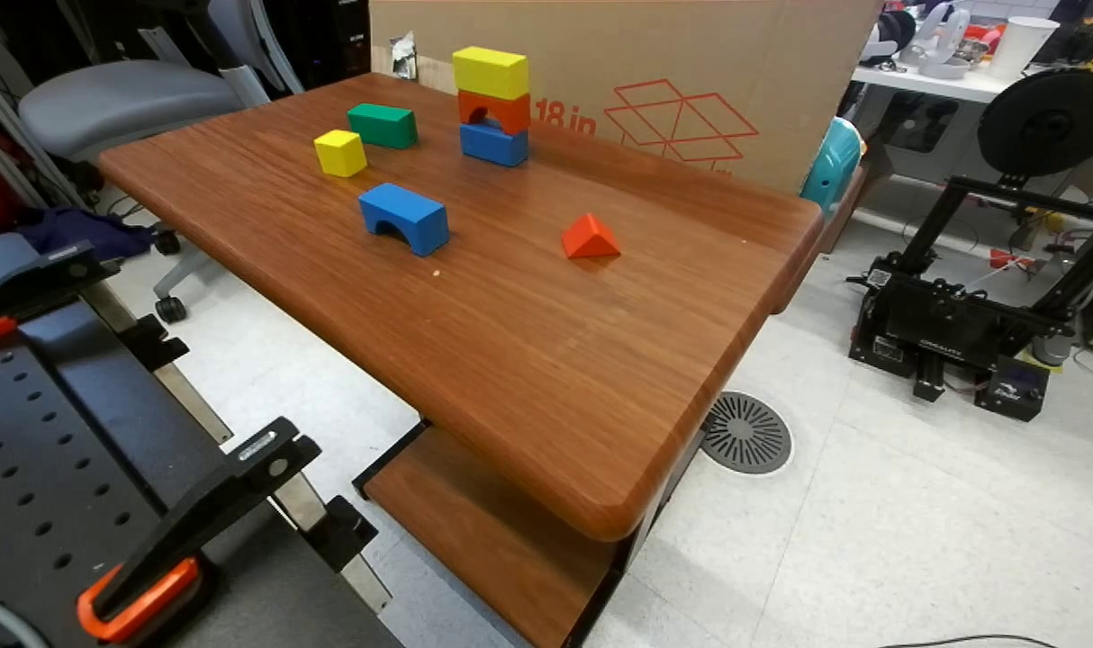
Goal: Pick up the yellow object from the orange object and put it on the blue object
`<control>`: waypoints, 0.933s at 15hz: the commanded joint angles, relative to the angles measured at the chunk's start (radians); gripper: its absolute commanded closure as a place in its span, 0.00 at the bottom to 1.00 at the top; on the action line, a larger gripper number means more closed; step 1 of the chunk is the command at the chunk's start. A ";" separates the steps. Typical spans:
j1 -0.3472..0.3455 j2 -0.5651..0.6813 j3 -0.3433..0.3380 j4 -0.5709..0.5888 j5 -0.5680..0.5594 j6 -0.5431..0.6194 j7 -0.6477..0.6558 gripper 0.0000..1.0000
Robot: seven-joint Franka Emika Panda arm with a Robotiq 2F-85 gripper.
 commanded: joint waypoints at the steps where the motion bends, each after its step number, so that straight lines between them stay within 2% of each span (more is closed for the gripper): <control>1: 0.008 0.110 -0.032 0.089 -0.018 0.002 -0.061 0.00; 8: 0.008 0.247 -0.071 0.164 -0.077 0.018 -0.115 0.00; 14: 0.004 0.356 -0.090 0.230 -0.055 0.038 -0.163 0.00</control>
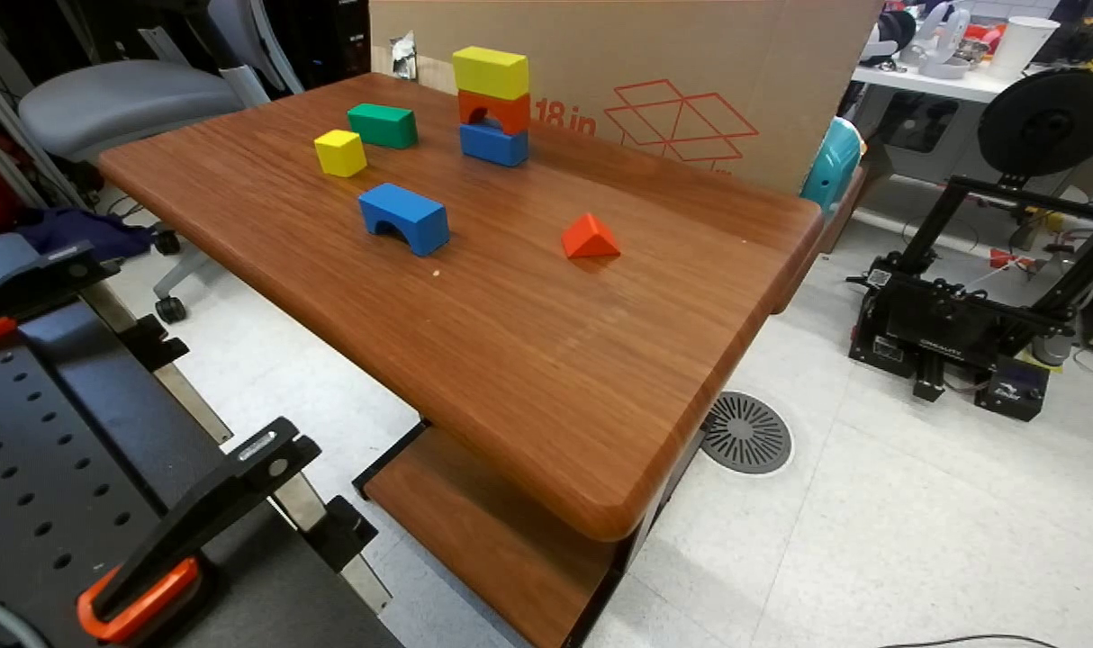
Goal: Pick up the yellow object from the orange object and put it on the blue object
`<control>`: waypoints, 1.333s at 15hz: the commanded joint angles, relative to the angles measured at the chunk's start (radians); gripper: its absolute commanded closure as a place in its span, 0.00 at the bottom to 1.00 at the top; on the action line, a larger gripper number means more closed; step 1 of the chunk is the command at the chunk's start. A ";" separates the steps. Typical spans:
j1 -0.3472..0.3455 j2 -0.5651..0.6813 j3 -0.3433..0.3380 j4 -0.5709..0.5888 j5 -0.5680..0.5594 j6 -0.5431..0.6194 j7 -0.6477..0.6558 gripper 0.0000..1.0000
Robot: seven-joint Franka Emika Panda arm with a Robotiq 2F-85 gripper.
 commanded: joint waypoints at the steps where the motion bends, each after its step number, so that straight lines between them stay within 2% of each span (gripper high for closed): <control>1: 0.007 0.077 -0.022 0.058 -0.014 0.035 -0.023 0.00; 10: 0.004 0.185 -0.036 0.127 -0.005 0.050 -0.069 0.00; 20: 0.019 0.316 -0.039 0.265 -0.015 0.029 -0.092 0.00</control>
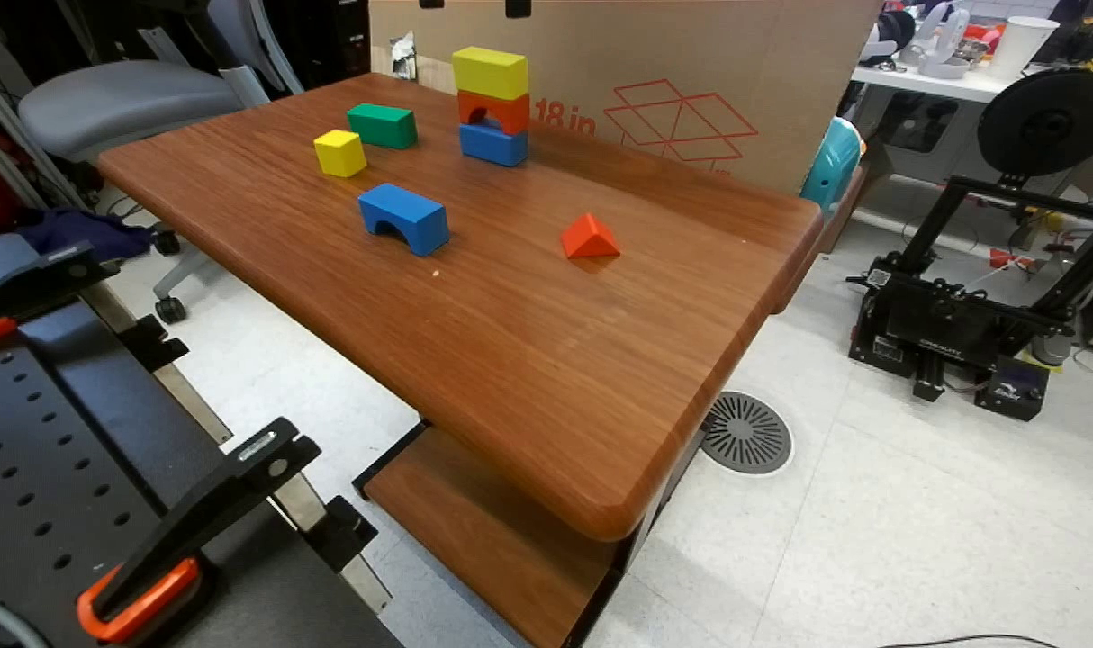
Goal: Pick up the yellow object from the orange object and put it on the blue object
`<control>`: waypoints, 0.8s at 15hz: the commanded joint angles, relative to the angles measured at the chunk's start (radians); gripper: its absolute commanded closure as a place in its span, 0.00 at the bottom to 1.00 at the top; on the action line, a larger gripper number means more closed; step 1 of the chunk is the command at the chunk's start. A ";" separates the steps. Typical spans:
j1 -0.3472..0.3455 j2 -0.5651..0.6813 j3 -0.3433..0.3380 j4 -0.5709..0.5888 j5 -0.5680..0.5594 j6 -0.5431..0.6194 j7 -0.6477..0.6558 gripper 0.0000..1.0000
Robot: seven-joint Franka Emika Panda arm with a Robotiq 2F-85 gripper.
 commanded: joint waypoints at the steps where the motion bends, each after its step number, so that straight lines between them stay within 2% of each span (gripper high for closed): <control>1: 0.019 0.056 -0.010 0.076 -0.017 -0.016 -0.017 0.00; 12: 0.030 0.131 -0.022 0.132 -0.030 -0.049 -0.031 0.00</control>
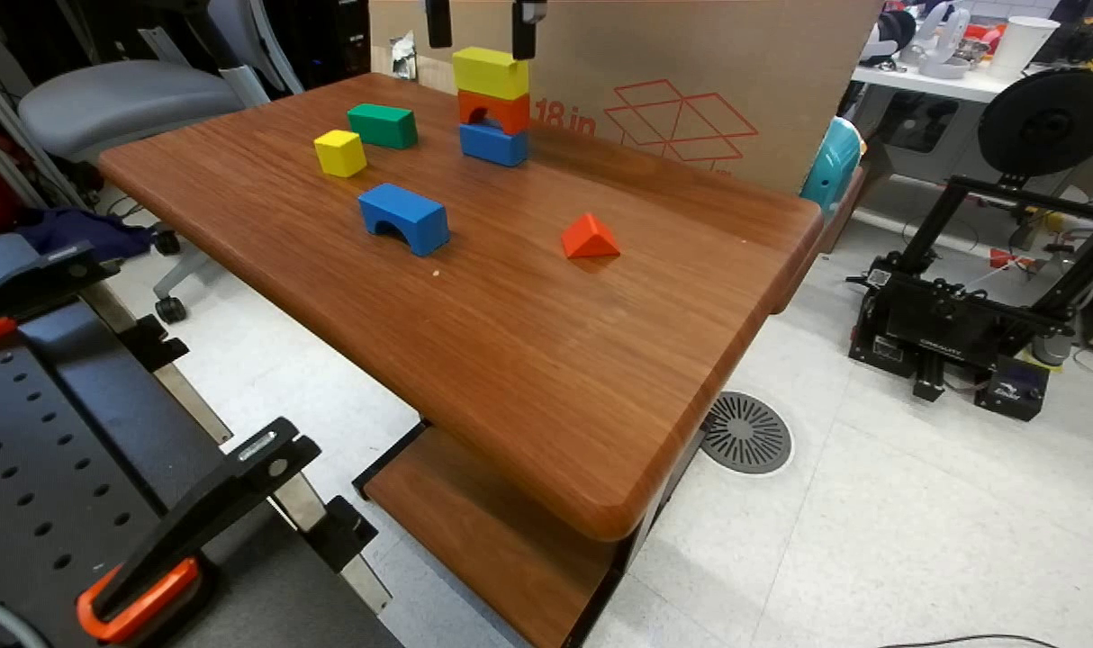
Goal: Pick up the yellow object from the orange object and put it on the blue object
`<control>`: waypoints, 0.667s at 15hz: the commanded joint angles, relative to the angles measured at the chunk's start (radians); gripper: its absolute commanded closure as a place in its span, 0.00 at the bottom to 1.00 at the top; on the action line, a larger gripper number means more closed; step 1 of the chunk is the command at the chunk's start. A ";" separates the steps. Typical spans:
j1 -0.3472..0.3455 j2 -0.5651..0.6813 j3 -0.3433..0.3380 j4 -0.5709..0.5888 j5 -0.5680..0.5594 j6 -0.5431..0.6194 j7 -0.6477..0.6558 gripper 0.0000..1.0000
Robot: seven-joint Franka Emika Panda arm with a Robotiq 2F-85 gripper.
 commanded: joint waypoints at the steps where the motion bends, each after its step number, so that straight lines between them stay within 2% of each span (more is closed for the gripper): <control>1: 0.012 0.034 -0.015 0.050 -0.023 -0.046 -0.016 0.00; 3: 0.013 0.038 -0.016 0.050 -0.026 -0.051 -0.024 0.00; 4: 0.012 0.040 -0.016 0.050 -0.027 -0.051 -0.029 0.25; 5: 0.011 0.040 -0.016 0.050 -0.027 -0.055 -0.034 0.26; 9: 0.003 0.027 -0.008 0.048 -0.019 -0.078 -0.069 0.58; 10: 0.002 0.021 -0.007 0.045 -0.017 -0.082 -0.077 0.58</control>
